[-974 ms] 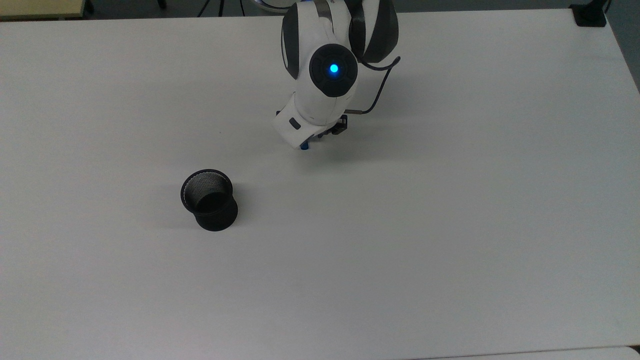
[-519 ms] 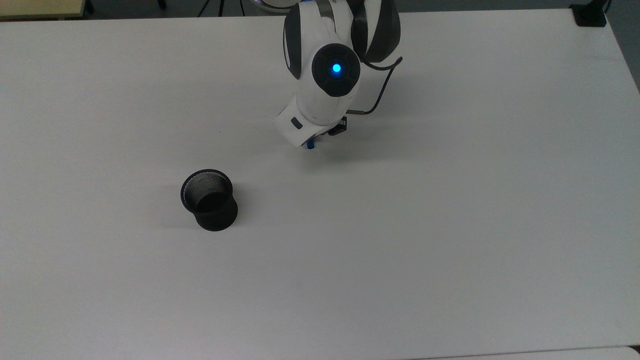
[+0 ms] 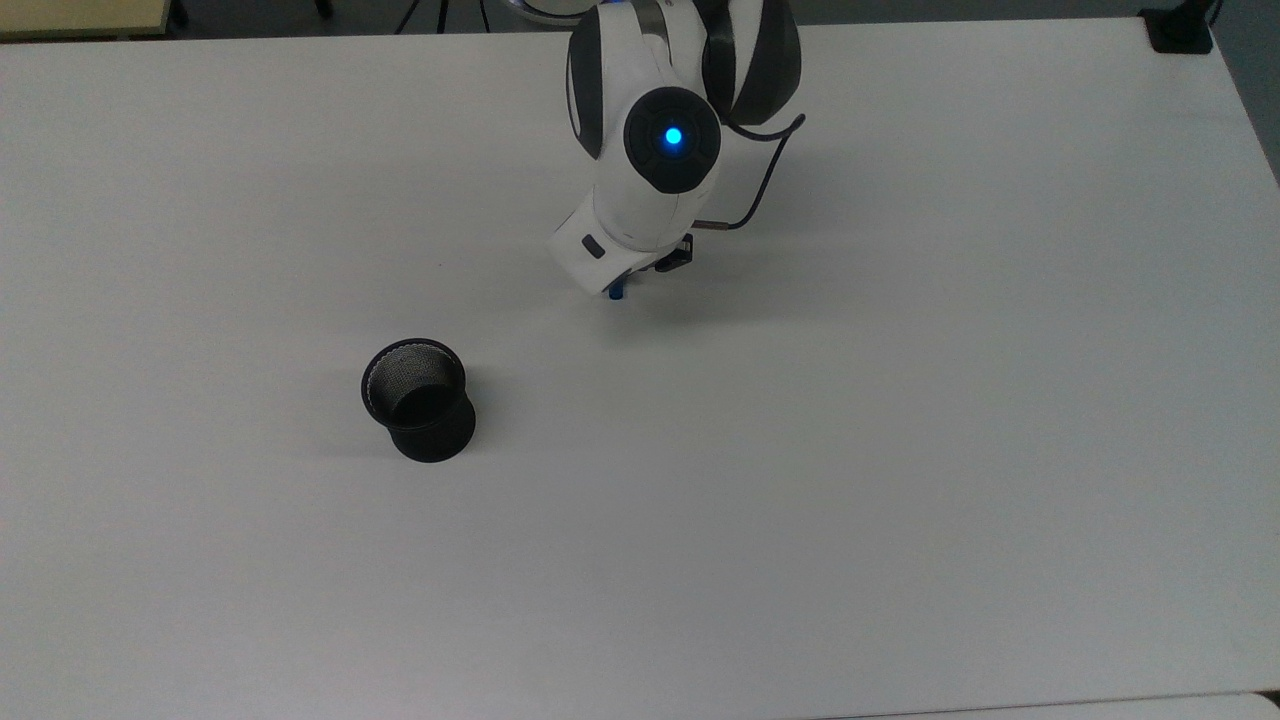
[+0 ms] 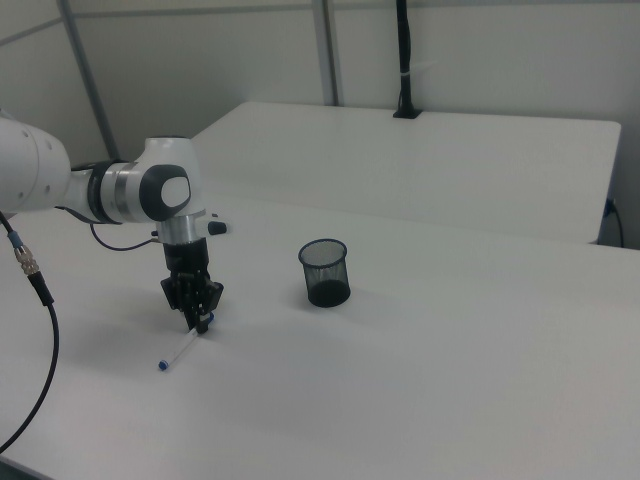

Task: Insert the marker
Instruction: 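Lift the marker and carry it over the black mesh cup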

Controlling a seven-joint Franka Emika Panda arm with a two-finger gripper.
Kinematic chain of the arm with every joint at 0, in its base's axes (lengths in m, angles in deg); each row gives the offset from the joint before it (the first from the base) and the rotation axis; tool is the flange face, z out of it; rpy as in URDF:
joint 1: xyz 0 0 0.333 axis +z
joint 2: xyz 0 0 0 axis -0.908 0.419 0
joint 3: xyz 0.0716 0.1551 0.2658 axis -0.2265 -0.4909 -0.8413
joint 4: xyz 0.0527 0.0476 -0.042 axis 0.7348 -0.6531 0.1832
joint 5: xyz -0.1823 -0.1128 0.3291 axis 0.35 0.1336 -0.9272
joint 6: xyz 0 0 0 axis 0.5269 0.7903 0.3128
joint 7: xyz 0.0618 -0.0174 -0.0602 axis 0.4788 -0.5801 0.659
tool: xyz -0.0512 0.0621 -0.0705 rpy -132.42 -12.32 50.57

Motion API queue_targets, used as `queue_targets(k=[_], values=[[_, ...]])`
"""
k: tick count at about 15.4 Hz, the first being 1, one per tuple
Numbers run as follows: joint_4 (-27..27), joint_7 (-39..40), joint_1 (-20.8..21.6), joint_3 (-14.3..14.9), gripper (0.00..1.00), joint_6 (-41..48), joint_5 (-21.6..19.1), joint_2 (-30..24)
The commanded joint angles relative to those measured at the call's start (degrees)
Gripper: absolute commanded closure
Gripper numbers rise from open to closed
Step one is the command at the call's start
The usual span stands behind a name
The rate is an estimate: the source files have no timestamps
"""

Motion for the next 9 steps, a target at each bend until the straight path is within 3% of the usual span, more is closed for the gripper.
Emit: queue_targets(k=[1, 9], values=[[1.94, -0.83, 0.0, 0.12, 0.95, -0.67, 0.69, -1.02], [8.37, 0.23, -4.38, 2.06, 0.94, -5.48, -0.01, -7.52]])
